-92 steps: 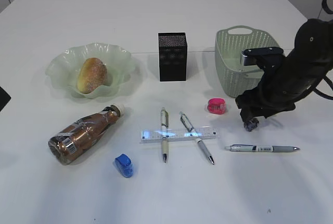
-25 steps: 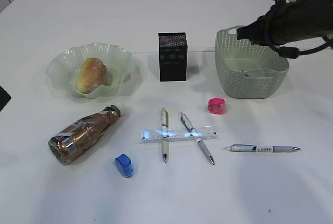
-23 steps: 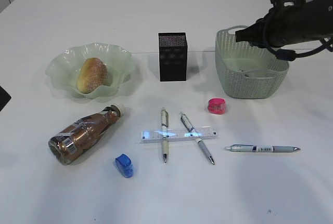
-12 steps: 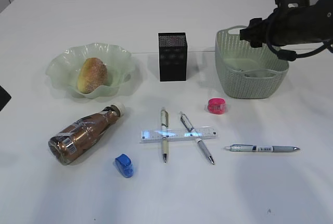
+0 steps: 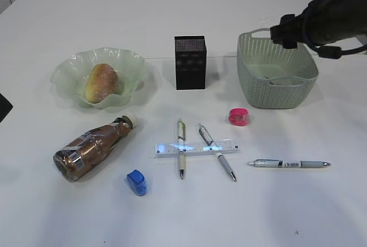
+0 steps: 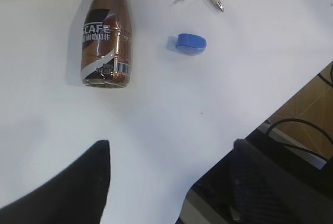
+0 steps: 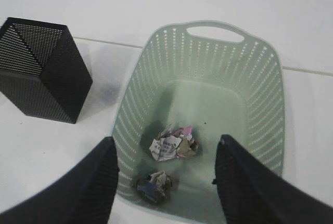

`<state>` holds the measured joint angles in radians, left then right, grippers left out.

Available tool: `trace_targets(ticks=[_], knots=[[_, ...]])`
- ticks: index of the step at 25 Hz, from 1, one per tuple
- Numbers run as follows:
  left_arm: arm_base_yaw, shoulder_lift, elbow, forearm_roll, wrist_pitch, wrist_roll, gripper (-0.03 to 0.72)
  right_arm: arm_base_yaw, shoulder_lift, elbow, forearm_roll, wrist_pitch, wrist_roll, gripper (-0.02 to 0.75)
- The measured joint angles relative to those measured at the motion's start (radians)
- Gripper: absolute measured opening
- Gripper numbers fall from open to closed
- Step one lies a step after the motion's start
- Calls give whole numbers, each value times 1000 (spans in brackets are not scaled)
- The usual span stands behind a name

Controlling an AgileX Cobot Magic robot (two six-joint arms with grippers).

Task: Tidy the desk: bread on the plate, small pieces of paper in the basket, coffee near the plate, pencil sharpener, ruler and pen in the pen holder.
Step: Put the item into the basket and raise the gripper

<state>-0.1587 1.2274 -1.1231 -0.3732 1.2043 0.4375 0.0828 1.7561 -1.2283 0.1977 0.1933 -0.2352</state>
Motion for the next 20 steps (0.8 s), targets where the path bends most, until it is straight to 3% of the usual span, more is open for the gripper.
trace_targets(ticks=[3,13,20], knots=[[0,0,0,0,-18,0,510,0,-63,0,-4,78,-2,458],[-3,132,0,-16,-178,36,510,0,-231,0,-11,545,-2,447],[-112,284,0,-14,-286,155,510,0,-242,0,-11,725,-2,447]])
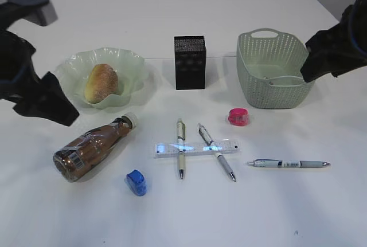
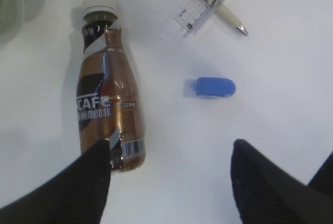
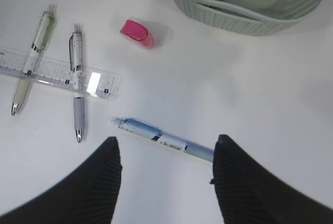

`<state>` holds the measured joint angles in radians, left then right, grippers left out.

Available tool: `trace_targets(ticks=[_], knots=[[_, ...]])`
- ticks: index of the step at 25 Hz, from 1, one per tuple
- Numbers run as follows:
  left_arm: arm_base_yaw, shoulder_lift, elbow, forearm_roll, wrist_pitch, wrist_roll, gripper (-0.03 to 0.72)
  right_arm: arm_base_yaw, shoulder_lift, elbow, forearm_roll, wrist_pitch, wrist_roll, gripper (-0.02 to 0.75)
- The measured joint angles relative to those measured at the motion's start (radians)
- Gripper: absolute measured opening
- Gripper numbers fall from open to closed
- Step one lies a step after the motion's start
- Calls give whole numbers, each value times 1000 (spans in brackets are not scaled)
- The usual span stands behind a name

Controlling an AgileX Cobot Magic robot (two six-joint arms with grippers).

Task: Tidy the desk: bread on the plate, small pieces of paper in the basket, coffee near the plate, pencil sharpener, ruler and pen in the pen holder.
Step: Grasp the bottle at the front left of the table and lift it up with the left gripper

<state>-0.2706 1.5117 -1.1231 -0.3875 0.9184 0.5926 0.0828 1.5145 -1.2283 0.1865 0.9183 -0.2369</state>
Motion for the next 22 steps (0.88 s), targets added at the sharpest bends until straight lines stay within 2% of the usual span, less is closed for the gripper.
trace_targets(ticks=[4,10,22], knots=[[-35,87,-5,48,-48,4,510,0,-4,0,0,45,0,447],[-39,218,-90,102,-50,2,510,0,-63,0,-2,61,0,446],[-39,393,-204,119,-56,2,536,0,-214,0,7,96,0,446]])
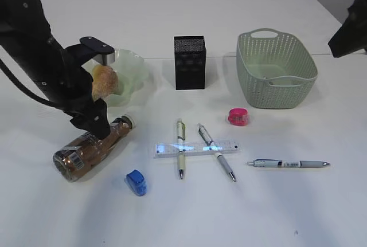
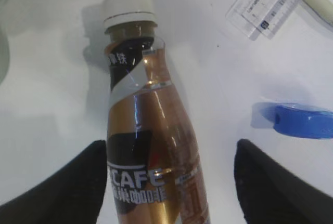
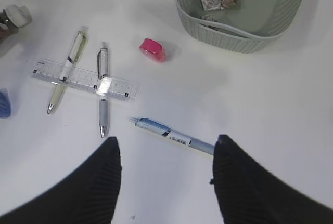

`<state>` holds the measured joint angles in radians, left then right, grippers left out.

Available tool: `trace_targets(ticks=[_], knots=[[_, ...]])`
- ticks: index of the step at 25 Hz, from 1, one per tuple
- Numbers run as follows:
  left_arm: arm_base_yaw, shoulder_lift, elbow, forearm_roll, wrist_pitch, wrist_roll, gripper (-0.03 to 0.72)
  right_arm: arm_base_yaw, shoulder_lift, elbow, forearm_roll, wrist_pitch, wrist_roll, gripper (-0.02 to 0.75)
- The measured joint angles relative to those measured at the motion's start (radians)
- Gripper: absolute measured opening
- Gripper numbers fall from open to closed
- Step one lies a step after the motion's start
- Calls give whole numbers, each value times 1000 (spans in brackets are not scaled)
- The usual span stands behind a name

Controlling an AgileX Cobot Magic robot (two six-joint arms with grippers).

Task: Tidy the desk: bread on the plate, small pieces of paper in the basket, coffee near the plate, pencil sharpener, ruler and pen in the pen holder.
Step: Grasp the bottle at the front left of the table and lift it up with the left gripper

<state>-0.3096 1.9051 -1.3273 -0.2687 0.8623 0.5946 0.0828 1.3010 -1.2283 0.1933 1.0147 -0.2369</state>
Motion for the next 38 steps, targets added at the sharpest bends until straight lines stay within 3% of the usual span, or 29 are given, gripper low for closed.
trace_targets(ticks=[7,32,38], knots=[[-6,85,-74,5,0,-6,579,0,-21,0,20,20,0,446],[-12,190,-123,24,-67,-31,586,0,-22,0,35,23,0,445],[-16,207,-197,34,-5,-73,586,0,-22,0,40,23,0,445]])
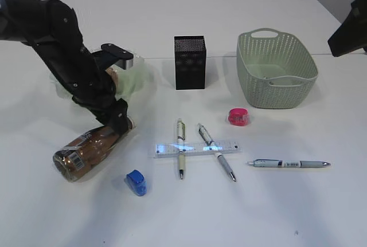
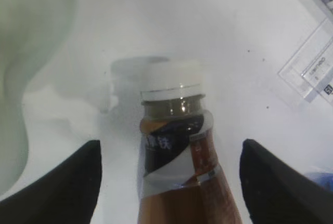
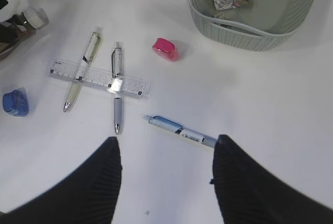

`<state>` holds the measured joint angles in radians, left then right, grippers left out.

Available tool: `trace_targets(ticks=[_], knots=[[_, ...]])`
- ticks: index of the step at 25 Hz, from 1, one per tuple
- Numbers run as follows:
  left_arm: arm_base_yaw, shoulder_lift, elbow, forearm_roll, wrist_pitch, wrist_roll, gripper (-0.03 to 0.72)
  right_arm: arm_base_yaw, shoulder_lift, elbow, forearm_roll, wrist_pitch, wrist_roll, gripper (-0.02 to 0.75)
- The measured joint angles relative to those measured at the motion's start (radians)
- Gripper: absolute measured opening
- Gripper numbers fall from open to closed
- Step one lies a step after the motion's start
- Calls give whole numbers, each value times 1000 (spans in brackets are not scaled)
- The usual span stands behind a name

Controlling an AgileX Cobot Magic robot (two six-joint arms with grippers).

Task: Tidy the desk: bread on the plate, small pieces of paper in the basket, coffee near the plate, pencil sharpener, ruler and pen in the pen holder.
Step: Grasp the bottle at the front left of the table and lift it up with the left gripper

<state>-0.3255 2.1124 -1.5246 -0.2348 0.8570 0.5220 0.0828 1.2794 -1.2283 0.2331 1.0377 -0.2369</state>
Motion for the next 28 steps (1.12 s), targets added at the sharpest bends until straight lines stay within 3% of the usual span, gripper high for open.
trace_targets(ticks=[12,28], knots=[[-45,140,-250,126,304,-164,585,0,0,0,5,0,0,445],[-60,156,-261,146,347,-207,580,0,0,0,12,0,0,445]])
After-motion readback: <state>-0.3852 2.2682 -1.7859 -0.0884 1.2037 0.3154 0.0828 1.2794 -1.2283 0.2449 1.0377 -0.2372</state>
